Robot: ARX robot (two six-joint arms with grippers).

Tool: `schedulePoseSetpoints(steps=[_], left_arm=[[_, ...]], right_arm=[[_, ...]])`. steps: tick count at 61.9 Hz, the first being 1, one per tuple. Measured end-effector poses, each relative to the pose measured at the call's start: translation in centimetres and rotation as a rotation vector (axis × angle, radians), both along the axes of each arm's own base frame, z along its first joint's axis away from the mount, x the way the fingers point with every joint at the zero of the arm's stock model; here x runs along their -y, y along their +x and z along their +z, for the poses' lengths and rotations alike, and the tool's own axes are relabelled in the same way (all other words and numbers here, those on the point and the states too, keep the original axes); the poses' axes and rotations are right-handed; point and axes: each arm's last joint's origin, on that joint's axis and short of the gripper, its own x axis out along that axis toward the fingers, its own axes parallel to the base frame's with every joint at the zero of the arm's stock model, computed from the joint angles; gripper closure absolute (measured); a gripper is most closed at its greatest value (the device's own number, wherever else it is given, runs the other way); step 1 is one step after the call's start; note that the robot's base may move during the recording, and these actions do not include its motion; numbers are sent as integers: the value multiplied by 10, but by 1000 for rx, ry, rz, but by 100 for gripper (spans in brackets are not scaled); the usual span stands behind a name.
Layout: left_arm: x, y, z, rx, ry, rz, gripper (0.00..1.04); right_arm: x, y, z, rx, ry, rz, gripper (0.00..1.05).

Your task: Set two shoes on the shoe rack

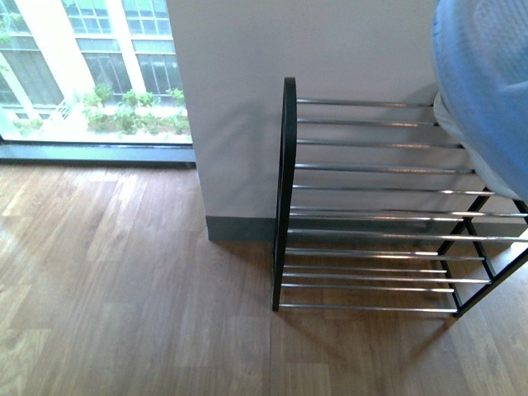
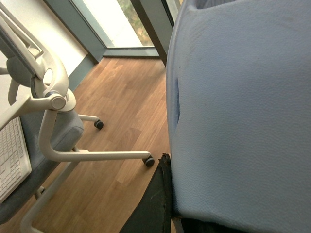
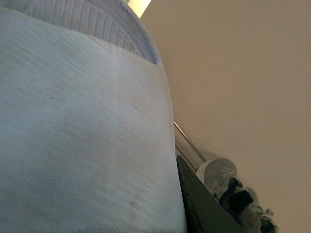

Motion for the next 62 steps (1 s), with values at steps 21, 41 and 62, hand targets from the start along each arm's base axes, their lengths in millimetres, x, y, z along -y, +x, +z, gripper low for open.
schedulePoseSetpoints(steps=[21,41,62], left_arm=[[0,0,0,0,-1,0,103],[0,0,0,-1,-1,2,103],[0,0,0,-1,-1,1,103]], right_arm=[[0,0,0,1,0,0,104],[-1,1,0,-20,30,10,104],[-64,78,-3,-252,410,-90,104]])
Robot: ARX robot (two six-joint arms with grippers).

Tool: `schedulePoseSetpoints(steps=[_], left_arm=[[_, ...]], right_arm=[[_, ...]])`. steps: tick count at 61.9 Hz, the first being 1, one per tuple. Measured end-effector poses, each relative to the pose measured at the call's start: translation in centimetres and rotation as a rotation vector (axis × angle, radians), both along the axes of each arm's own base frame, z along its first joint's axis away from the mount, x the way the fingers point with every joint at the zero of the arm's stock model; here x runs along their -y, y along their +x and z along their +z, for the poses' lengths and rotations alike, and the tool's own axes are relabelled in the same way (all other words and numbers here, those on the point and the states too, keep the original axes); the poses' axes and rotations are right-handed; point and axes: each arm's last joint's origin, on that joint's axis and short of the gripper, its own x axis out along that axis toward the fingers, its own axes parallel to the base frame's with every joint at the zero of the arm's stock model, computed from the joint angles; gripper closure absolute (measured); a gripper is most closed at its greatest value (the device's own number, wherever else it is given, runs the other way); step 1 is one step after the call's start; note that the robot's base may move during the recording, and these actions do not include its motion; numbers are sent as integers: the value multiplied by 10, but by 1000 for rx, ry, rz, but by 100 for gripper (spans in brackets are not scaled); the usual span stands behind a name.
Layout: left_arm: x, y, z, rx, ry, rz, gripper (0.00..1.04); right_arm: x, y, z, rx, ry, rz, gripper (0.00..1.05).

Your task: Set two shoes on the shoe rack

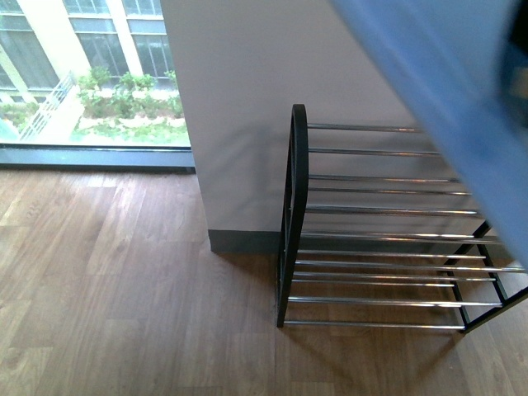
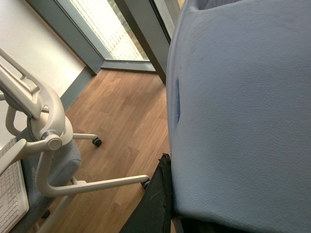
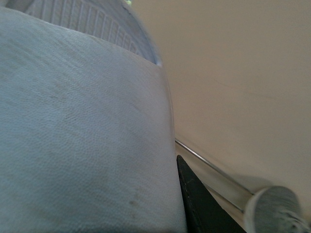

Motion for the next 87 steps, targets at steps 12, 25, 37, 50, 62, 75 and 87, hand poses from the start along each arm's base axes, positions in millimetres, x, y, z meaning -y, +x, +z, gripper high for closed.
schedulePoseSetpoints(steps=[12,25,37,50,62,75,87], left_arm=[[0,0,0,0,0,0,103],[0,0,0,0,0,0,103],[0,0,0,0,0,0,103],[0,0,0,0,0,0,103],[0,0,0,0,0,0,103],[0,0,0,0,0,0,103],[0,0,0,0,0,0,103]], right_arm=[[-23,60,-35,-92,-57,-74,104],[-17,113,-95,-216,-162,-207,104],[-4,150,-132,-260,-217,-324,104],[11,178,-156,-257,-297,-432,104],[48,200,-171,-210,-422,-543,104],[85,211,-175,-221,-522,-592,104],[84,210,-178,-255,-501,-587,104]])
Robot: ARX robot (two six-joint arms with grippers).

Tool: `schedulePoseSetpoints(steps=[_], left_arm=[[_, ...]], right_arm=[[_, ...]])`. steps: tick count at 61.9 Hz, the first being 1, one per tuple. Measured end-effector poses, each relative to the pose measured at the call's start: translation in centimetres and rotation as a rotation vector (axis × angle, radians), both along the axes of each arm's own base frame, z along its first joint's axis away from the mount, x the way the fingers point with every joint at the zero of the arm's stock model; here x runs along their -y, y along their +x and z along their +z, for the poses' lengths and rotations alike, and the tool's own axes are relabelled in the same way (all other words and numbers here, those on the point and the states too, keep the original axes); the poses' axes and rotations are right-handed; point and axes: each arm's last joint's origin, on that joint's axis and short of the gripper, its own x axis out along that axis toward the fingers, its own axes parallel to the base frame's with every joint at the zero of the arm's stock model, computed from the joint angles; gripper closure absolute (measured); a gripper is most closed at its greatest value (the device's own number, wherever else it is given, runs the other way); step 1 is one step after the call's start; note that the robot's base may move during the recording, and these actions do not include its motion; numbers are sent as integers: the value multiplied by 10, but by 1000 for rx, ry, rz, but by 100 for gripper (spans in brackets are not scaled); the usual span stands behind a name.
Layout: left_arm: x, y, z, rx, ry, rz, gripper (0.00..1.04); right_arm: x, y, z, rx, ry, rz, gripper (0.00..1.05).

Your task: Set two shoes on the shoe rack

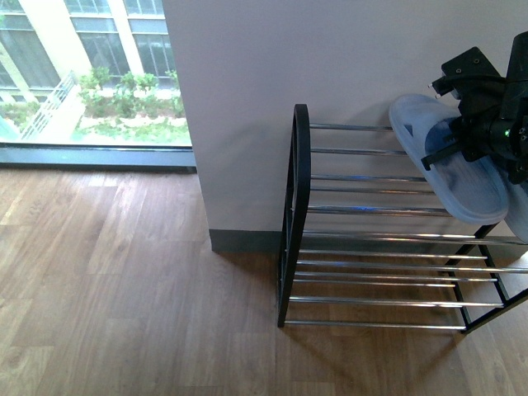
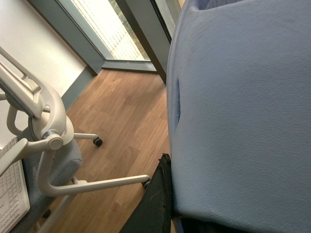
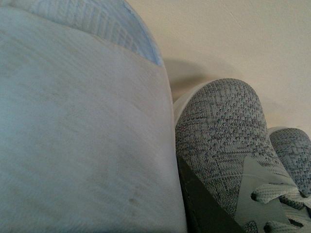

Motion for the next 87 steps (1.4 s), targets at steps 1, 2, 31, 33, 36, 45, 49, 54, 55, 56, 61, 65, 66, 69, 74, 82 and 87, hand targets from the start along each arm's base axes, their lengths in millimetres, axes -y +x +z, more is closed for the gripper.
schedulePoseSetpoints(steps=[1,2,31,33,36,45,49,54,55,56,61,65,66,69,74,82,87], left_arm=[[0,0,0,0,0,0,103],[0,0,0,0,0,0,103],[0,0,0,0,0,0,103],[0,0,0,0,0,0,103],[0,0,0,0,0,0,103],[0,0,0,0,0,0,103],[0,0,0,0,0,0,103],[0,0,0,0,0,0,103],[0,0,0,0,0,0,103],[0,0,0,0,0,0,103],[0,0,0,0,0,0,103],[0,0,0,0,0,0,103],[0,0,0,0,0,0,103],[0,0,0,0,0,0,103],[0,0,0,0,0,0,103],[0,0,0,0,0,0,103],[0,0,0,0,0,0,103]], right_arm=[[0,0,0,-3,3,-1,104],[0,0,-1,-7,12,-5,104],[-9,-5,-9,-40,81,-89,104],[-8,-4,-9,-33,77,-96,104],[-7,-4,-9,-21,73,-106,104],[-3,-1,-7,1,73,-117,104],[-2,0,-6,11,79,-123,104],[-2,1,-6,12,83,-122,104],[-2,1,-6,12,87,-121,104],[-2,1,-6,8,87,-119,102],[-3,0,-5,-3,105,-111,92],[-4,-2,-2,-9,126,-101,81],[-5,-3,0,-9,131,-102,78],[-6,-7,10,-23,147,-95,67],[-6,-13,27,-29,171,-80,55],[-4,-26,64,-43,225,-45,34],[3,-35,91,-34,262,-20,21]])
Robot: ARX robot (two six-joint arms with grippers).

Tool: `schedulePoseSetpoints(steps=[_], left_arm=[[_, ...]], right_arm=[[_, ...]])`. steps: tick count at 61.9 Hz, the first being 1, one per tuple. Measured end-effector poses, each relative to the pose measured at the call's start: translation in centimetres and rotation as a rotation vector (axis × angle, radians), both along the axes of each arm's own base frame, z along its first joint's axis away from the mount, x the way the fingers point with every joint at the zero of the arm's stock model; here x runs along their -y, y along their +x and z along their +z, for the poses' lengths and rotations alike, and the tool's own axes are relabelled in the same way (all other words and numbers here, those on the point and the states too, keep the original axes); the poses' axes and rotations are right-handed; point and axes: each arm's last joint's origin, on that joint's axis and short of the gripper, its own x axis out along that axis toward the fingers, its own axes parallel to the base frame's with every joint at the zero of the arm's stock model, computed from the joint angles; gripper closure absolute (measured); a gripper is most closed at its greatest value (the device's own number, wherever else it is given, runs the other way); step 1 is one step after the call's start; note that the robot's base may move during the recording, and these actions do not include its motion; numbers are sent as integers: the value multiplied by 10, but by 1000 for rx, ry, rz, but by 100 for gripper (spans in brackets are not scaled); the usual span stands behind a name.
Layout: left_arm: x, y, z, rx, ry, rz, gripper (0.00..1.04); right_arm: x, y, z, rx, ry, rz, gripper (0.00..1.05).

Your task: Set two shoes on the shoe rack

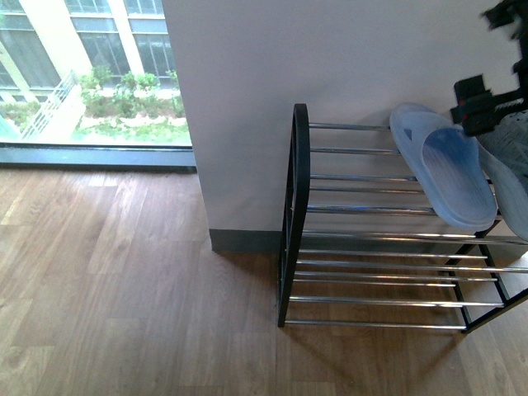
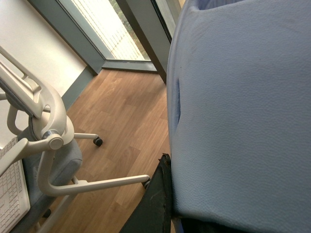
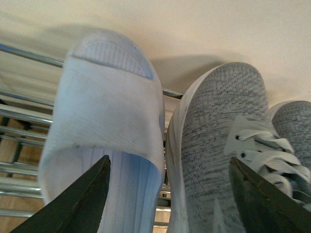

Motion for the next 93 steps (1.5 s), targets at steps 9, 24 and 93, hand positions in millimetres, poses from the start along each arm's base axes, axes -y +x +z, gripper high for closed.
schedulePoseSetpoints(steps=[9,24,93], left_arm=[[0,0,0,0,0,0,103],[0,0,0,0,0,0,103],[0,0,0,0,0,0,103]], right_arm=[[26,-21,55,80,49,1,8],[46,-57,102,503,207,29,26],[4,-236,39,607,338,47,103]])
